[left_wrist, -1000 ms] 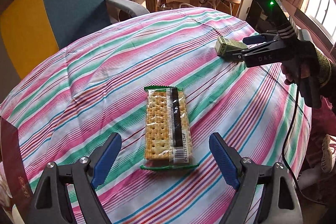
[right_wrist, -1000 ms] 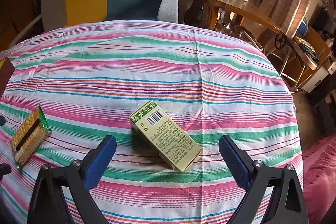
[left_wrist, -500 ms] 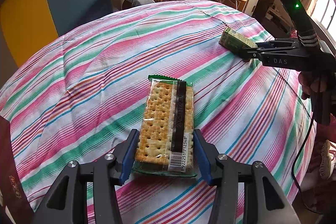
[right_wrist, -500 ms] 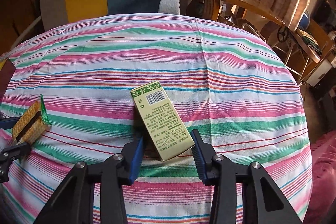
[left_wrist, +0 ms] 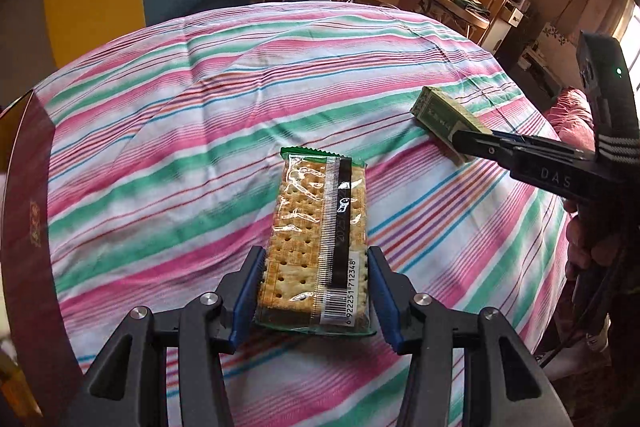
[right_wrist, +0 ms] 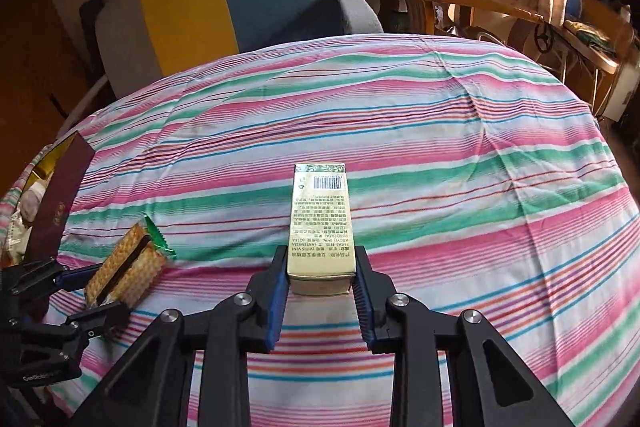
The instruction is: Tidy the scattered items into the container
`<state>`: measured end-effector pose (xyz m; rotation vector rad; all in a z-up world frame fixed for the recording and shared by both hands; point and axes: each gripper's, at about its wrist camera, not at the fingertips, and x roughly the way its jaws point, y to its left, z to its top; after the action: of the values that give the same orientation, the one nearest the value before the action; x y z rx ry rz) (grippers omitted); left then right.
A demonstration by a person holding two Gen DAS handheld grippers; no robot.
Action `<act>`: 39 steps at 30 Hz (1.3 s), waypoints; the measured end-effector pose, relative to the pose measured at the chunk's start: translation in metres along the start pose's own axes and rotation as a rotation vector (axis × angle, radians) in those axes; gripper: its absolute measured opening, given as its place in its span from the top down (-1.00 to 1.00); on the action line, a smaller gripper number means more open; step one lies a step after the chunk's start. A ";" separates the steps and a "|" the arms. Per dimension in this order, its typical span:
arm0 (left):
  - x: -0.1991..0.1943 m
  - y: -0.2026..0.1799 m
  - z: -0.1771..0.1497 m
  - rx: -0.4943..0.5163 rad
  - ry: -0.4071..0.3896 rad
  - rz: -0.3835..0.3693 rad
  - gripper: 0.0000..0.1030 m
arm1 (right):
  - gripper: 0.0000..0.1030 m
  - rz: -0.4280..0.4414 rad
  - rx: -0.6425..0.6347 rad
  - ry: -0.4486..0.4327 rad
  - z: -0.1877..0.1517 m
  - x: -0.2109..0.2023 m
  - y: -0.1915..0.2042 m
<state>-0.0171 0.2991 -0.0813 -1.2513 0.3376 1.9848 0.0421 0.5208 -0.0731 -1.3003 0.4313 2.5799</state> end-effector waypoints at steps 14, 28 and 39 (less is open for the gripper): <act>-0.046 0.024 -0.069 -0.057 -0.037 0.007 0.00 | 0.42 0.043 -0.064 -0.013 -0.083 -0.033 0.096; -0.056 0.038 -0.082 -0.090 -0.054 -0.050 -0.25 | 0.34 -0.010 -0.078 -0.014 -0.103 -0.035 0.110; -0.053 0.048 -0.079 -0.140 -0.068 -0.057 -0.25 | -0.62 0.133 0.035 -0.068 -0.108 -0.035 0.111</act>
<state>0.0132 0.1969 -0.0822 -1.2615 0.1301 2.0251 0.1067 0.3769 -0.0881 -1.2071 0.5660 2.7017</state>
